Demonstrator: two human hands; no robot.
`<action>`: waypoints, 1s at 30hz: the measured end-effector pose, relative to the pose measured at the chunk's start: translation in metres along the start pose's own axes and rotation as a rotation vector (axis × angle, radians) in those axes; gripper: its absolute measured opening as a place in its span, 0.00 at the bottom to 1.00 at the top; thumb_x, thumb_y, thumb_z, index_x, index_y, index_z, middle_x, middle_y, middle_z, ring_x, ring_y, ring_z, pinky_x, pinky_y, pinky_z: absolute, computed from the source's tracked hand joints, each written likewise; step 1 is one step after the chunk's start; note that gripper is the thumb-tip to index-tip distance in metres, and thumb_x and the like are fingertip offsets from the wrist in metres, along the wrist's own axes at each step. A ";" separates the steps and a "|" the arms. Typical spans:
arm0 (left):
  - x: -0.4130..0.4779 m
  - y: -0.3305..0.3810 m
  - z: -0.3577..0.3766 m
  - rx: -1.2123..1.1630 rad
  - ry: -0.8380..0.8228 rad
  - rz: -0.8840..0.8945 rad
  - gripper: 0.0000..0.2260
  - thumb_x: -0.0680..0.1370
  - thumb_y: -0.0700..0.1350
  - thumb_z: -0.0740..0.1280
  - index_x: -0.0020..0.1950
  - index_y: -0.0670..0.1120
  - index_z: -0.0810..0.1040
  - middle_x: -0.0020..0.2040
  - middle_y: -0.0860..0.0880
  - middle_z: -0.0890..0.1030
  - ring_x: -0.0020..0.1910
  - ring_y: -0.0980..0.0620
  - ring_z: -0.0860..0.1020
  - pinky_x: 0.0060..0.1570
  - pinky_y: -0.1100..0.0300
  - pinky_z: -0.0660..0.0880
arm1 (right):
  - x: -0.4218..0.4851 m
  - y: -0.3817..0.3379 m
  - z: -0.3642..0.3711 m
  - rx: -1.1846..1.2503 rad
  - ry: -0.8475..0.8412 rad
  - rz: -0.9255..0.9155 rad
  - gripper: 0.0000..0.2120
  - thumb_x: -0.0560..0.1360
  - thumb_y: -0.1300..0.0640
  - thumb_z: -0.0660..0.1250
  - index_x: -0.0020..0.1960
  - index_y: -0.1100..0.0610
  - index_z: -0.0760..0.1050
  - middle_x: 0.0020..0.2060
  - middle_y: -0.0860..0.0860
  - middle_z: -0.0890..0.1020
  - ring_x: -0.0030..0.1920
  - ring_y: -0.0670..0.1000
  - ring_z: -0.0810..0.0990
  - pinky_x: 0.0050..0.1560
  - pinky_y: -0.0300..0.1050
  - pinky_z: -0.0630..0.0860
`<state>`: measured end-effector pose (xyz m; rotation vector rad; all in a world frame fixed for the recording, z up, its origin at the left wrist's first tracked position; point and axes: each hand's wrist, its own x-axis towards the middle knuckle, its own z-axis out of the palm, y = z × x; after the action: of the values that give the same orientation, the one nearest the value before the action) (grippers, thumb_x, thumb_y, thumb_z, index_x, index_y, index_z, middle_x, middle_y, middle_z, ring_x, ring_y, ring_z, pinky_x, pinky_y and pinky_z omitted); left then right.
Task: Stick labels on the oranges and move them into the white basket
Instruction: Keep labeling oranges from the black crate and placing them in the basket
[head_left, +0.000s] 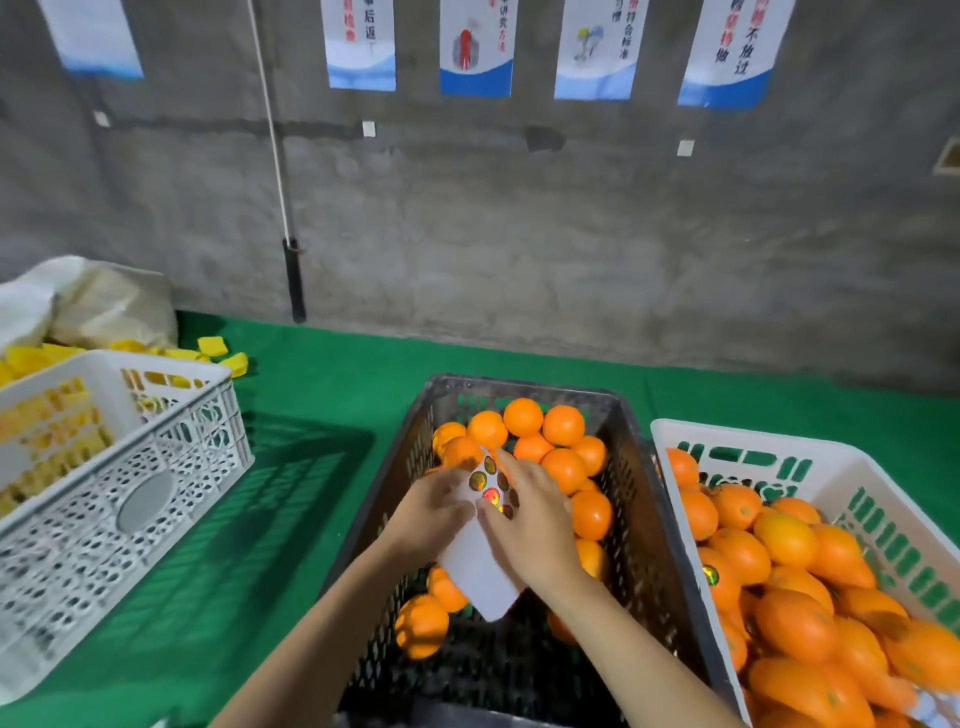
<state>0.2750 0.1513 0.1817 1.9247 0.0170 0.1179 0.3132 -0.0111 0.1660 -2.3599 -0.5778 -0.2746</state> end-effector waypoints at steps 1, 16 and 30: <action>-0.002 0.000 0.002 0.015 -0.050 0.035 0.06 0.74 0.42 0.65 0.47 0.44 0.80 0.40 0.50 0.82 0.39 0.51 0.80 0.39 0.57 0.74 | -0.004 0.001 -0.004 -0.073 0.022 -0.028 0.27 0.79 0.43 0.65 0.77 0.41 0.62 0.69 0.43 0.69 0.70 0.48 0.65 0.69 0.49 0.64; -0.013 -0.017 0.006 0.455 -0.141 0.140 0.13 0.84 0.44 0.58 0.61 0.58 0.77 0.60 0.55 0.78 0.57 0.53 0.77 0.55 0.57 0.75 | -0.026 -0.002 -0.020 0.313 -0.150 -0.057 0.11 0.80 0.56 0.67 0.43 0.60 0.83 0.37 0.55 0.80 0.40 0.50 0.75 0.44 0.58 0.73; -0.013 -0.005 0.001 0.657 -0.062 0.006 0.07 0.80 0.44 0.59 0.42 0.51 0.69 0.32 0.50 0.69 0.29 0.52 0.64 0.28 0.58 0.60 | -0.011 0.002 -0.012 0.557 -0.248 0.157 0.08 0.78 0.58 0.71 0.46 0.63 0.85 0.41 0.64 0.83 0.39 0.49 0.78 0.41 0.43 0.75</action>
<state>0.2628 0.1512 0.1757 2.5835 0.0092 0.0587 0.3037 -0.0237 0.1699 -1.8880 -0.4999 0.2304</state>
